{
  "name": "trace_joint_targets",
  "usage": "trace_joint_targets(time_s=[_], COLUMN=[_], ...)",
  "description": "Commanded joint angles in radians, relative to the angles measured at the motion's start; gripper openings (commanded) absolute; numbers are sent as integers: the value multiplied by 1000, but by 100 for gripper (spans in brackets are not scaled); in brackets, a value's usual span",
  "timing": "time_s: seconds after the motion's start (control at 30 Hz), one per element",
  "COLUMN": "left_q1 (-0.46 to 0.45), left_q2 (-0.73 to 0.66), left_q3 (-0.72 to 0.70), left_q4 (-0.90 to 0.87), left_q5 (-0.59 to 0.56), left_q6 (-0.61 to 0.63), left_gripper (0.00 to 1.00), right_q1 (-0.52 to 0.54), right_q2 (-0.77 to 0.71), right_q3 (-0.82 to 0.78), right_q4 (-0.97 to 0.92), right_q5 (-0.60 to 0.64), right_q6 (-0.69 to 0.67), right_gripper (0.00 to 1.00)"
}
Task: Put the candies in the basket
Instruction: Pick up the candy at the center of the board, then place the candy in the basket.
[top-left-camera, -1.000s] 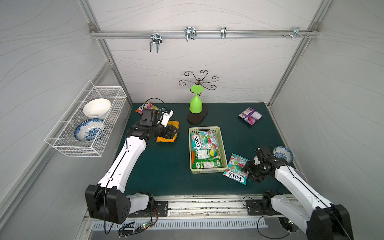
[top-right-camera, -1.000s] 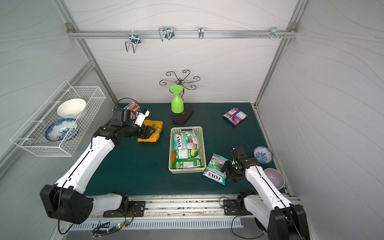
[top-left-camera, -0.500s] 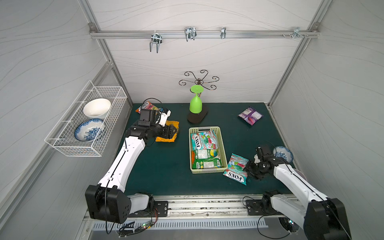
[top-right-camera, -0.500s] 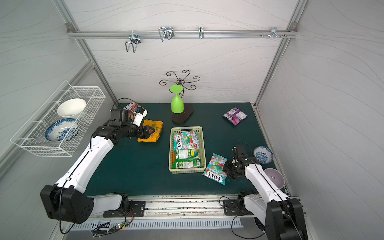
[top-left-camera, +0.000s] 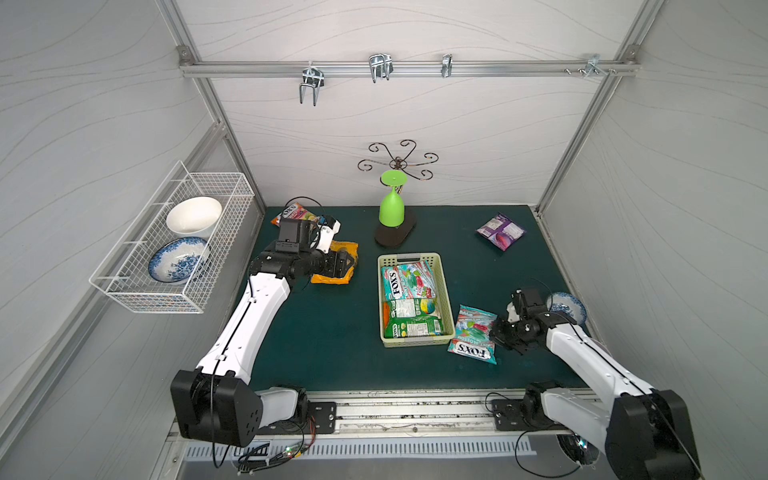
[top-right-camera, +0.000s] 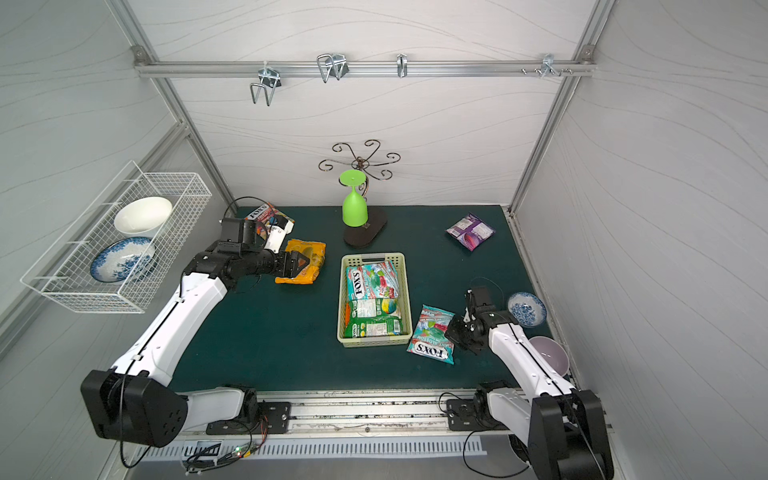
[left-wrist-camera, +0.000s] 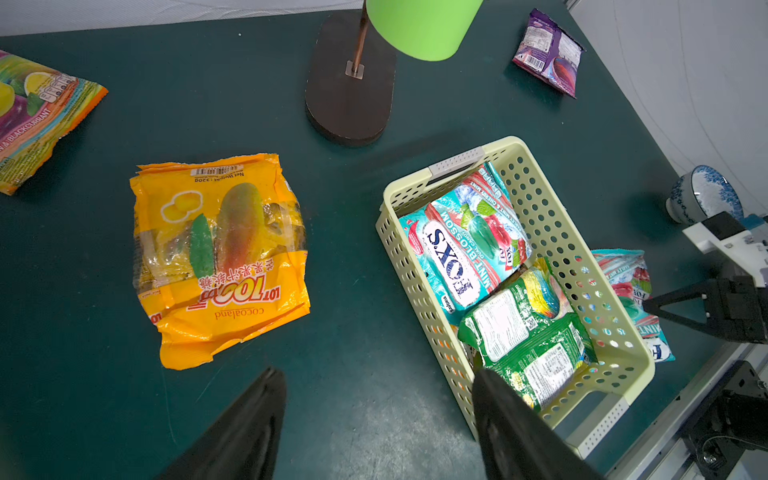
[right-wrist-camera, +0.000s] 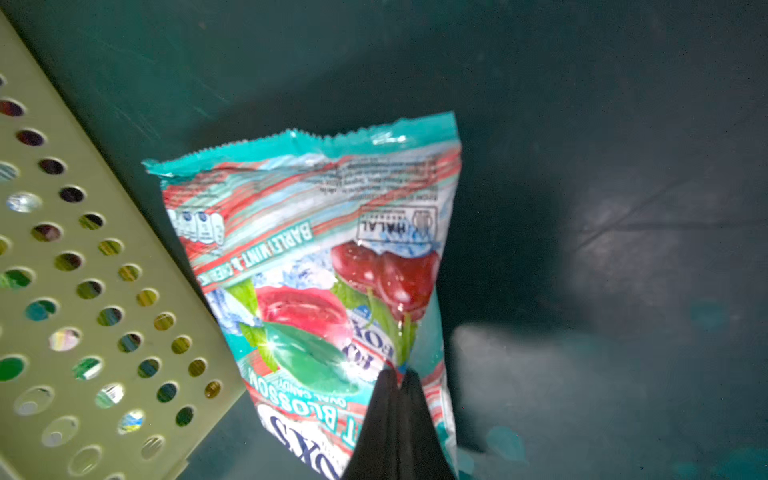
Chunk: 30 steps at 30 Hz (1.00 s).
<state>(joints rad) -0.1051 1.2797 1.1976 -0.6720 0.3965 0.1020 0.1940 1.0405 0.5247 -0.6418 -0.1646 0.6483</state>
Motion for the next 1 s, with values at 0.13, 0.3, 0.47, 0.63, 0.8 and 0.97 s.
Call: trace_joint_targets(time_s=[0.13,0.3,0.47,0.63,0.8,0.97], left_q1=[10,11,20,27,27,33], left_q2=[-19,-21,-27,-32,-40,-42], left_q3=[19,2,6,6,-11,-3], left_q4=[27,44,40,34,51,42], left_q5=[20,21,18,24,23,15], left_q6=[-8,-9,-12,-13,-13,-14], left_gripper=[75,75,75,75,75,75], right_q1=[-7,-5,-5,-6,10,87], right_q2=[-37,-46,-74,-53,-64,-49], right_q3=[114,208,298,415,500,577], right_q4=[-75,-117,-143,-197,-208,-212], right_q5=[20,40,75,118,131,134], right_q6=[-83,-152,-205,-283,-358,-469], right_gripper=[0,0,0,0,0,0])
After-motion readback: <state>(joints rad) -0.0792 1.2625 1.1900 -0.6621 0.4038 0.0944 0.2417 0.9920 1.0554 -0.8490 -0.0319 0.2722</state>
